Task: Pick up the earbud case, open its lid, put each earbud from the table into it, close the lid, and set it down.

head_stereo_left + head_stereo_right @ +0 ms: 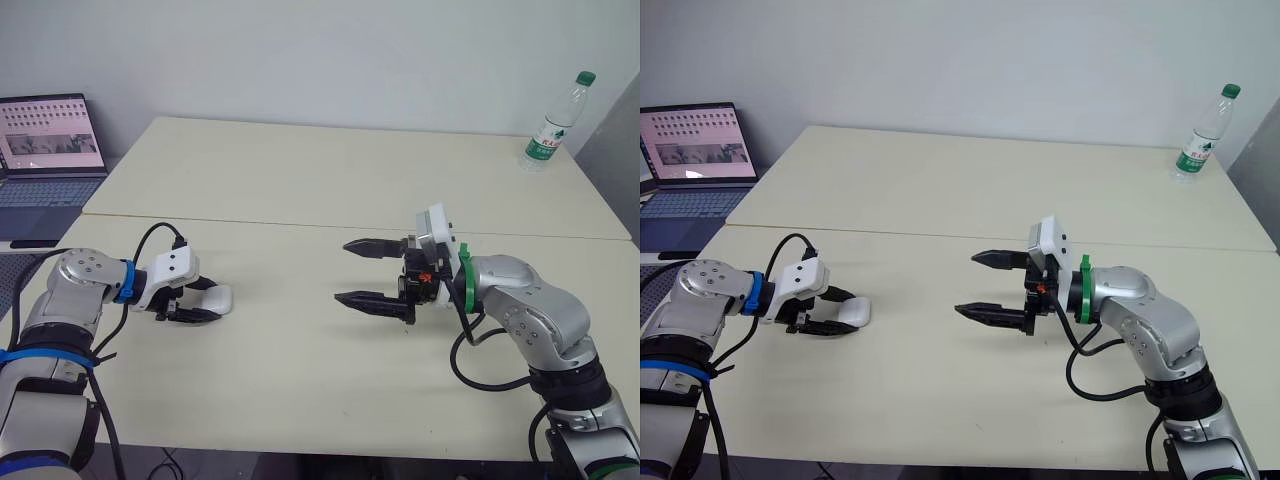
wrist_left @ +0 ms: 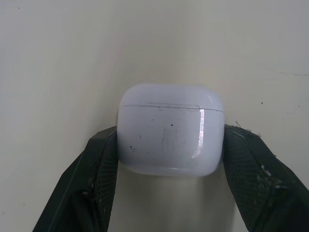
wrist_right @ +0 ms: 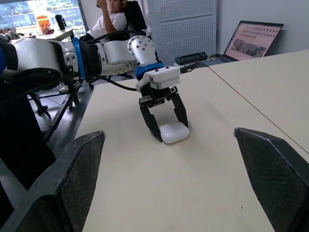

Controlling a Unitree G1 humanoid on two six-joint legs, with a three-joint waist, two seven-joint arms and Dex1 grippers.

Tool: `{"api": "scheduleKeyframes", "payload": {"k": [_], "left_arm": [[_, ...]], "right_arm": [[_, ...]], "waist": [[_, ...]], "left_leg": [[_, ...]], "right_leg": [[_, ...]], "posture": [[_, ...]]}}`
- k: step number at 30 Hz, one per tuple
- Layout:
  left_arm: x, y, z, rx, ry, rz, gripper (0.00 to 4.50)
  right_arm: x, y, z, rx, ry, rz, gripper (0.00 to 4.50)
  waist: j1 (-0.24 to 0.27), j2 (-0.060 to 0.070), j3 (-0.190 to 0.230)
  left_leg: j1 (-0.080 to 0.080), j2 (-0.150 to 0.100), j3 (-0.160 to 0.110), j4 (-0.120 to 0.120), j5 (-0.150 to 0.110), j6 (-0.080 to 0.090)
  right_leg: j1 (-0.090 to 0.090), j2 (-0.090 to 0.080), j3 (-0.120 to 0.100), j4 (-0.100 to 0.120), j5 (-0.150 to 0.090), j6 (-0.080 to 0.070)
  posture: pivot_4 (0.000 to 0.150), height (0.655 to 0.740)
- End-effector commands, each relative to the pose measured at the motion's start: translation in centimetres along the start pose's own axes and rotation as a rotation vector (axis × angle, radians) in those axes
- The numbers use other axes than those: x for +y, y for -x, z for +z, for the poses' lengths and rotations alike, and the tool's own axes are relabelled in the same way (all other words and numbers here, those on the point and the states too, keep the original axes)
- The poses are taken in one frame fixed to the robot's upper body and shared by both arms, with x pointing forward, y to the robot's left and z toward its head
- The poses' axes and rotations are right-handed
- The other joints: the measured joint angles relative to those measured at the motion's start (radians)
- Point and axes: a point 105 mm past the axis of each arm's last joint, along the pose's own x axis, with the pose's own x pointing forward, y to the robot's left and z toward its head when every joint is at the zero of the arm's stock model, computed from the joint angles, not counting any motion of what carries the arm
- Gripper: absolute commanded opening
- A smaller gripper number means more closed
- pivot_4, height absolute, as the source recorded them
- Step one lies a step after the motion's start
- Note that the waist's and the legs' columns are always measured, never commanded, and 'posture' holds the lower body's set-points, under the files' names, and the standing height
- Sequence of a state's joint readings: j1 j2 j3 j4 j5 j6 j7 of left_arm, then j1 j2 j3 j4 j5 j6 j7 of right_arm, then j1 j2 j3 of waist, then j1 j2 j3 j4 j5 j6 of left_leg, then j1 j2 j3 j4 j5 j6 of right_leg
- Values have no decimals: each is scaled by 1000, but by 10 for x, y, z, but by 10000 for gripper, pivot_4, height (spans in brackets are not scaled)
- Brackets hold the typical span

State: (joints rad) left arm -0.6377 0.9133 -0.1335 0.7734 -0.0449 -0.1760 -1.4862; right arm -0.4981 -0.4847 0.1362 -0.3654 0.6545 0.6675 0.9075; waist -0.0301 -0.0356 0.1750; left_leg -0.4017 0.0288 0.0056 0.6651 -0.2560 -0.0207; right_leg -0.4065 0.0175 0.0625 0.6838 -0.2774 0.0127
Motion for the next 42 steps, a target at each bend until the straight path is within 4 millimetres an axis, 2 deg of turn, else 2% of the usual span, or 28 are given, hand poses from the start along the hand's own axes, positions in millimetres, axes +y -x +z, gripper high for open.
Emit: {"api": "scheduleKeyframes", "payload": {"k": [1, 4, 7, 9, 14, 21, 33, 36, 42], "left_arm": [[8, 7, 34, -95, -107, 52, 27780], [26, 10, 99, -281, -354, 250, 27780], [30, 13, 135, -381, -555, 411, 27780], [26, 12, 153, -421, -702, 486, 27780], [9, 5, 180, -518, -967, 579, 27780], [-2, 4, 186, -579, -1108, 612, 27780], [-2, 5, 189, -612, -1150, 629, 27780], [-1, 5, 189, -616, -1149, 635, 27780], [-3, 4, 188, -625, -1148, 635, 27780]], "right_arm": [[-13, 3, 3, -7, -73, -101, 45000], [-22, -3, -6, -4, -267, -203, 45000], [-22, -12, -4, -17, -352, -213, 45000], [-24, -20, -1, -33, -392, -225, 45000], [-29, -44, 11, -84, -447, -235, 45000], [-36, -67, 22, -143, -486, -246, 45000], [-42, -75, 26, -157, -491, -253, 45000], [-42, -75, 23, -150, -491, -254, 39443], [-43, -76, 22, -148, -495, -257, 17498]], "waist": [[0, 0, 0], [6, 0, 0], [5, -1, 0], [-3, -1, 0], [-6, -1, 0], [-3, -1, 0], [-3, 0, 0], [-3, 0, 0], [-3, 0, 0]], "left_leg": [[0, 0, 0, 0, 0, 0], [-1, 0, -2, 0, 0, 0], [-4, 0, -3, 2, 0, 0], [-3, -1, -3, 2, 0, 0], [-2, 0, -2, -1, 0, 0], [-3, -1, 0, 0, 0, 0], [-3, 0, -1, 0, 0, 0], [-3, -1, -1, 0, 0, 0], [-4, 0, -1, 0, 0, 0]], "right_leg": [[0, 0, 0, 0, 0, 0], [0, -1, -1, 0, 0, 0], [-1, -2, -2, 0, 0, 0], [-1, -2, -2, 0, 1, 0], [-2, -1, -1, 1, 1, 0], [-3, -2, 0, 2, 1, 0], [-3, -2, -2, 1, 1, 0], [-3, -2, -1, 1, 1, 0], [-3, -2, -2, 1, 1, 0]], "posture": [[1500, 7400], [1500, 7400], [1500, 7400], [1500, 7400], [1500, 7400], [1500, 7400], [1500, 7400], [1500, 7400], [1500, 7400]]}}
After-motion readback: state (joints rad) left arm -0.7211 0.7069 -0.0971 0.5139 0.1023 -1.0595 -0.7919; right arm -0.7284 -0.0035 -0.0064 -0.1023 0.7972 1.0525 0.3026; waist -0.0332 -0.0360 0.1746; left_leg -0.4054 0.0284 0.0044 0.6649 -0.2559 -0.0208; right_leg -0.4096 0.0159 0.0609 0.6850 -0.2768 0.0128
